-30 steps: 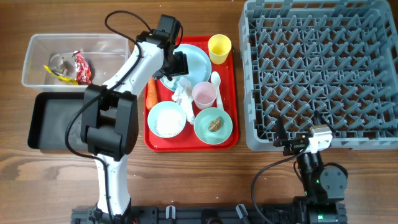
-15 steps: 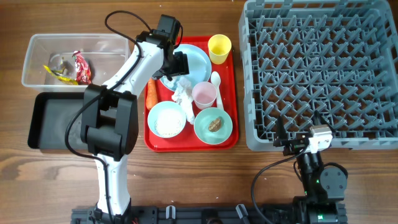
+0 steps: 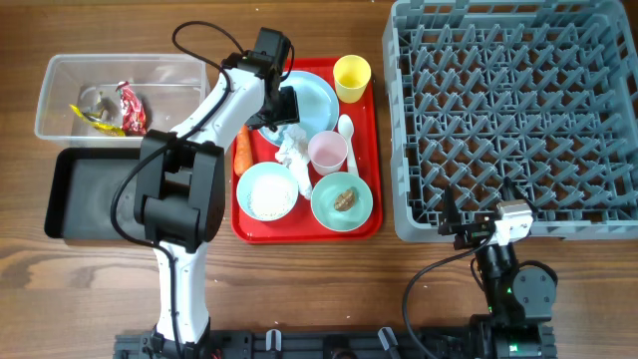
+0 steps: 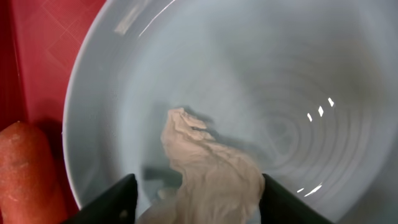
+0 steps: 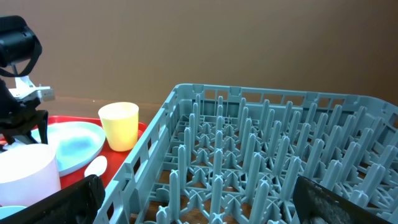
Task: Sort waste into correct bins and load items into the dishwasher rack
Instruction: 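Lower the left gripper onto the tissue on the blue plate and grasp, then carry the tissue to the clear bin and release it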
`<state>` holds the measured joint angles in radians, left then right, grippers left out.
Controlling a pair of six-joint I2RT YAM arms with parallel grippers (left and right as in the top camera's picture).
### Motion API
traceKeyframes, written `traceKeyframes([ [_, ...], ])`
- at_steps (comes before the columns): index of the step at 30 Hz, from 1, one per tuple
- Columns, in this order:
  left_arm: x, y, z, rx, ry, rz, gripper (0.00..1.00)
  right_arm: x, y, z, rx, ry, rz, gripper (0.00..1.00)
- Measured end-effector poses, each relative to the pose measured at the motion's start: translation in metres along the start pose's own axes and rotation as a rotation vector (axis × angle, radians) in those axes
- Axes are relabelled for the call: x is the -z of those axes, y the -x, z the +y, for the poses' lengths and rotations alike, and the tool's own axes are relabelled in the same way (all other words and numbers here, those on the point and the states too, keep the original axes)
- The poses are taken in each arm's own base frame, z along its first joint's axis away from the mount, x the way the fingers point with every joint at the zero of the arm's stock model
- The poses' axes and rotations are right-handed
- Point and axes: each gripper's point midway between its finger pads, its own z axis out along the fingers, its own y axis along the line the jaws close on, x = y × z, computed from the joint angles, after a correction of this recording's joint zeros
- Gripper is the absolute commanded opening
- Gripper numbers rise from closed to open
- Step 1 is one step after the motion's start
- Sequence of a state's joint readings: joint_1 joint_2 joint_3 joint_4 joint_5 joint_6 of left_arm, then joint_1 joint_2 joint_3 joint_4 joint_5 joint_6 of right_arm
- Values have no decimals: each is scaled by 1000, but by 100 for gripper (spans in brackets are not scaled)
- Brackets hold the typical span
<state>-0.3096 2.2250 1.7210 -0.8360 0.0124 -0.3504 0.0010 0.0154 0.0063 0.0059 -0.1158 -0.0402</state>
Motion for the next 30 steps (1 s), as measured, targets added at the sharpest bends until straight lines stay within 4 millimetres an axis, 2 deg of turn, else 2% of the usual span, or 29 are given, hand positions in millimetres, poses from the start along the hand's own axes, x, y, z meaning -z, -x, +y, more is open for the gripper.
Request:
traceKeyframes([
  [1, 0, 1, 0, 1, -1, -2, 43, 0, 0, 0, 0, 0, 0, 100],
  [2, -1, 1, -1, -2, -3, -5, 30, 0, 0, 0, 0, 0, 0, 100],
  [3, -1, 2, -1, -7, -4, -9, 22, 0, 0, 0, 0, 0, 0, 100],
  [6, -1, 4, -2, -5, -7, -15, 12, 0, 0, 0, 0, 0, 0, 100],
  [10, -1, 6, 1, -5, 7, -25, 5, 0, 0, 0, 0, 0, 0, 99],
  [15, 4, 13, 2, -5, 21, -50, 4, 0, 0, 0, 0, 0, 0, 100],
  [16, 9, 16, 0, -5, 17, -64, 4, 0, 0, 0, 0, 0, 0, 100],
  [20, 49, 38, -1, 2, 15, -169, 4, 0, 0, 0, 0, 0, 0, 100],
  [23, 93, 58, 8, 23, 38, -283, 4, 0, 0, 0, 0, 0, 0, 100],
  [24, 111, 66, 16, 41, 50, -329, 4, 0, 0, 0, 0, 0, 0, 100],
  [26, 124, 75, 29, 69, 63, -366, 5, 0, 0, 0, 0, 0, 0, 100],
  [28, 131, 82, 52, 112, 88, -384, 5, 0, 0, 0, 0, 0, 0, 100],
  [30, 133, 89, 84, 170, 121, -390, 5, 0, 0, 0, 0, 0, 0, 100],
])
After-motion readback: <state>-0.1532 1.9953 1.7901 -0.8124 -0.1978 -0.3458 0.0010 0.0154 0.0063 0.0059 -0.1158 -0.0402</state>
